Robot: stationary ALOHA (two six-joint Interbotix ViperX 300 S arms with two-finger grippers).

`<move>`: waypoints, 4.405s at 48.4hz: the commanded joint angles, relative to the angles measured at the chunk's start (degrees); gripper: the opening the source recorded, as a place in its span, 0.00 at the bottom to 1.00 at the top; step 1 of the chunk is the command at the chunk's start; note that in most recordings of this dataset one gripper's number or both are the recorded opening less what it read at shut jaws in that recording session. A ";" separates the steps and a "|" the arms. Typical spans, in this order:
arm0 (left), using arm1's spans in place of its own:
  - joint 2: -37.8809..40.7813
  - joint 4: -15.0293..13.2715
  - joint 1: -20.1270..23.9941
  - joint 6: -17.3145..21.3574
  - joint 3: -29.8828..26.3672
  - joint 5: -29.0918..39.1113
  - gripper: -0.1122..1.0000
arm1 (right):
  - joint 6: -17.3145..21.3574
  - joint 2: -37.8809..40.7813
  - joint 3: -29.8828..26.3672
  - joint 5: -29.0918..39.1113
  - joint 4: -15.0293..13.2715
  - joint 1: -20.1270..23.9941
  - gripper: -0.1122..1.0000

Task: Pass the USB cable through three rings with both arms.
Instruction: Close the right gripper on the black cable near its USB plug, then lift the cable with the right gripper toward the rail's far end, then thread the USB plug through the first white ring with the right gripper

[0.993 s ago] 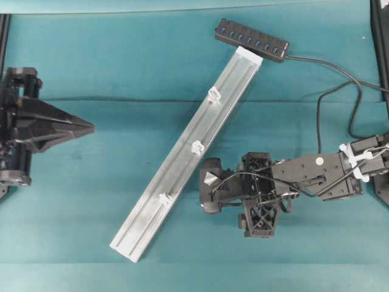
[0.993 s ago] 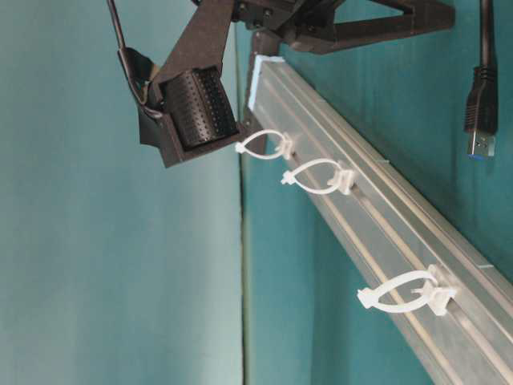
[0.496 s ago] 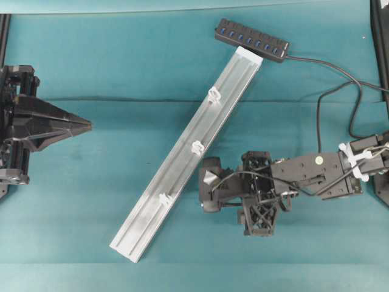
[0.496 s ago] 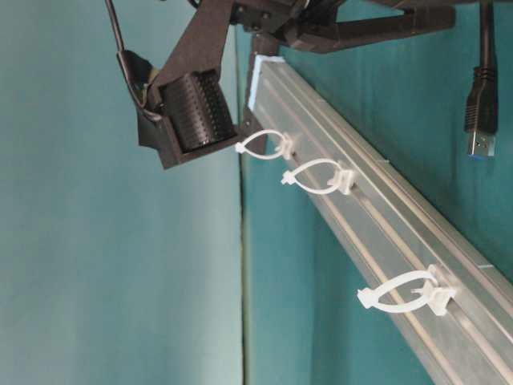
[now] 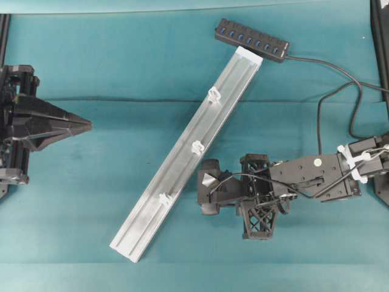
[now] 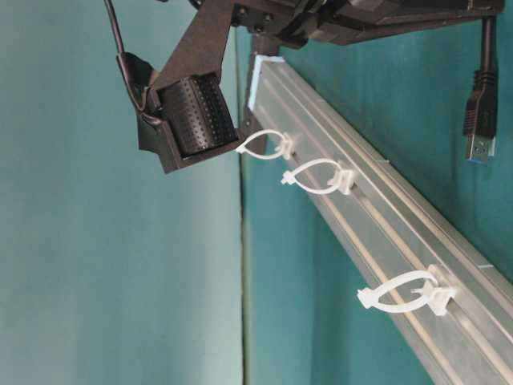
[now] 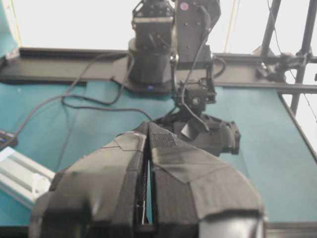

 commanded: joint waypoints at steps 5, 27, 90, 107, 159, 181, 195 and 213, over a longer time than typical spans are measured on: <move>0.09 0.18 0.18 -0.09 -0.70 -0.35 0.09 | -0.35 0.97 -0.09 0.18 -0.26 -0.18 0.17; -0.09 0.18 0.18 -0.26 -1.14 -0.35 0.09 | -7.73 -6.42 -3.25 8.96 -0.18 -2.55 0.17; -2.72 0.18 0.09 -2.90 -2.29 1.58 0.09 | -38.50 -14.94 -20.39 39.64 0.62 -24.70 0.17; -5.01 0.18 0.18 -4.75 -2.55 7.56 0.15 | -50.54 -14.94 -20.39 33.22 -0.09 -32.52 0.17; 14.33 0.18 6.06 -11.60 -8.44 7.12 0.77 | -79.37 -10.37 -9.32 14.33 -0.09 -45.00 0.17; 16.70 0.18 5.98 -15.21 -10.55 6.86 0.77 | -82.53 -9.23 -9.23 12.48 -0.26 -47.72 0.17; 16.88 0.18 5.98 -15.29 -10.72 6.86 0.77 | -87.98 -8.96 -8.17 10.37 -0.18 -48.34 0.17; 16.79 0.18 6.06 -15.29 -10.72 6.86 0.77 | -89.30 -6.68 -8.26 7.21 0.09 -48.43 0.17</move>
